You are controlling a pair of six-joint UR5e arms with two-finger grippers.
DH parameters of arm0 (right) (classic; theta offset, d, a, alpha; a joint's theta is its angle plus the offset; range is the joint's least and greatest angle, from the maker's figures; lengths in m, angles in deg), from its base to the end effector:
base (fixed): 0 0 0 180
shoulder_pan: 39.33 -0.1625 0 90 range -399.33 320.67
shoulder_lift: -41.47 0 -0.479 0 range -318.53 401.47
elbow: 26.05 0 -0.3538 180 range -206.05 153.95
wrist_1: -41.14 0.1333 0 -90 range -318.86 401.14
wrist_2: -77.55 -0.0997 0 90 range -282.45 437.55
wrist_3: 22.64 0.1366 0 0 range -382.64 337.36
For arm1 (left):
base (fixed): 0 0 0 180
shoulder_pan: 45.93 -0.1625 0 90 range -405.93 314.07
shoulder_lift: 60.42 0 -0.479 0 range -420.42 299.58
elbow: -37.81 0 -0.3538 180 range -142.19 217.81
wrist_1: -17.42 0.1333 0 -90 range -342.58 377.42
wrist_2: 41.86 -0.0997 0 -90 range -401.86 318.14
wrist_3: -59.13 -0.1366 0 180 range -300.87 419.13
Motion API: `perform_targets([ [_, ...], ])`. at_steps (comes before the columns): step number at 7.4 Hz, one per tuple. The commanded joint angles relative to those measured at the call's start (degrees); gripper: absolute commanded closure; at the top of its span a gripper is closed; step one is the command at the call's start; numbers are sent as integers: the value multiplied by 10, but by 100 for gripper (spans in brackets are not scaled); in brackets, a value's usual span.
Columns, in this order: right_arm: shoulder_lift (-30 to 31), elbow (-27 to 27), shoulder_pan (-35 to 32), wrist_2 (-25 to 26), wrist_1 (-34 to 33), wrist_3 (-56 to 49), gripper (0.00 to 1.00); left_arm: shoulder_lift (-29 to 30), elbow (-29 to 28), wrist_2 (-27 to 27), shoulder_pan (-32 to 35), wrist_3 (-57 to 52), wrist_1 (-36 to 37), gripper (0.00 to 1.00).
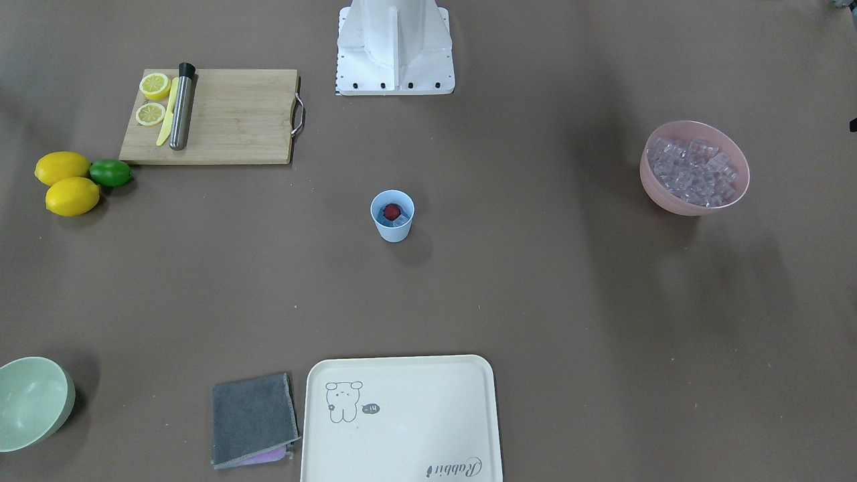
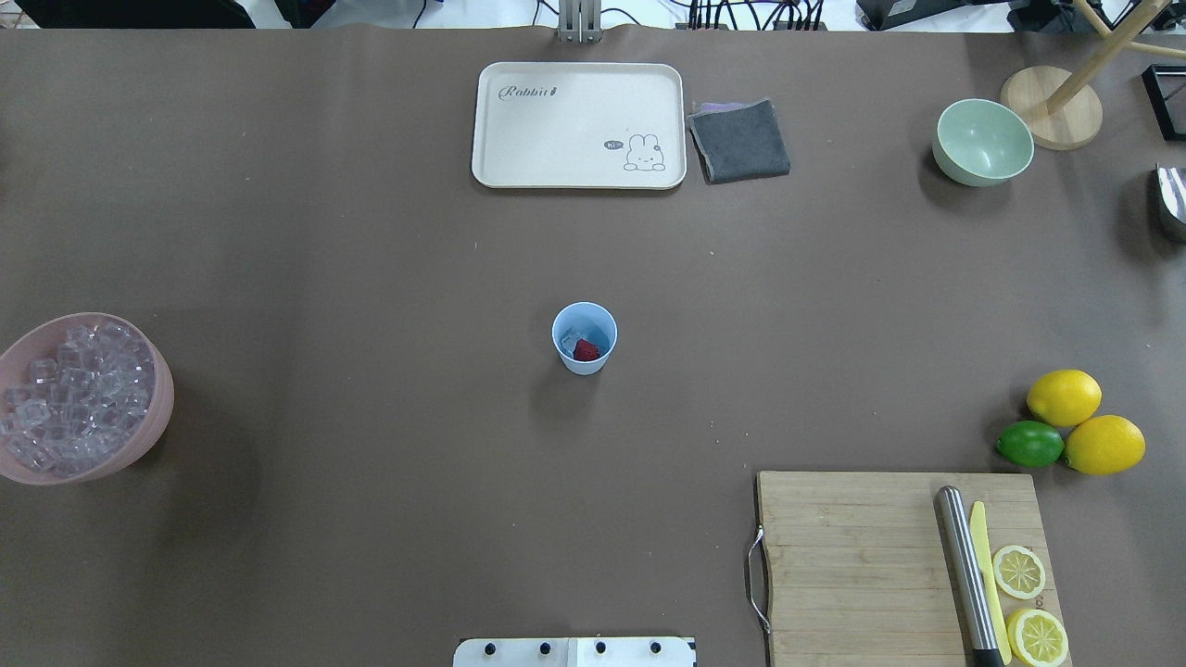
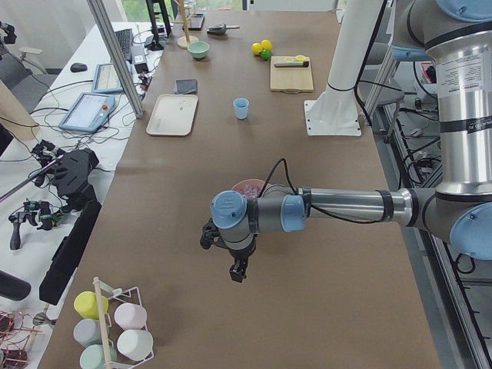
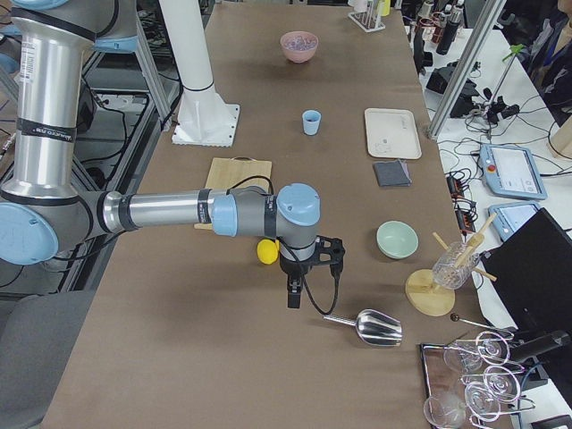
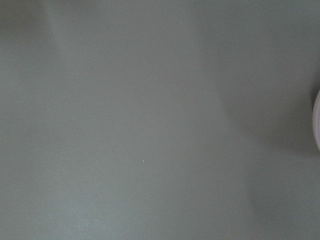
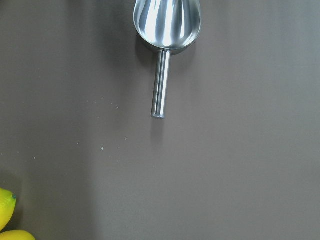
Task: Put ice and strawberries in cup
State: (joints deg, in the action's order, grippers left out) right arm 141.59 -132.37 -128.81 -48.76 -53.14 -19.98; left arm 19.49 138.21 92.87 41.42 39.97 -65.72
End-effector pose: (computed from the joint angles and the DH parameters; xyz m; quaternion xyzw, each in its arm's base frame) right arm 0.0490 -0.3714 0.7025 0.0073 -0.3119 0.0125 0.9500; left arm -0.0206 -0.3592 0.7400 0.0023 0.3835 0.1533 0.9107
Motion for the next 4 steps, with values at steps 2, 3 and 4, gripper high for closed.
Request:
perform_targets([
  [2, 1, 2, 0, -18, 0, -1, 0, 0, 0, 0, 0, 0, 0, 2],
  [3, -4, 1, 0, -21, 0, -4, 0, 0, -1, 0, 0, 0, 0, 2],
  [4, -6, 0, 0, -21, 0, -5, 0, 0, -1, 0, 0, 0, 0, 2],
])
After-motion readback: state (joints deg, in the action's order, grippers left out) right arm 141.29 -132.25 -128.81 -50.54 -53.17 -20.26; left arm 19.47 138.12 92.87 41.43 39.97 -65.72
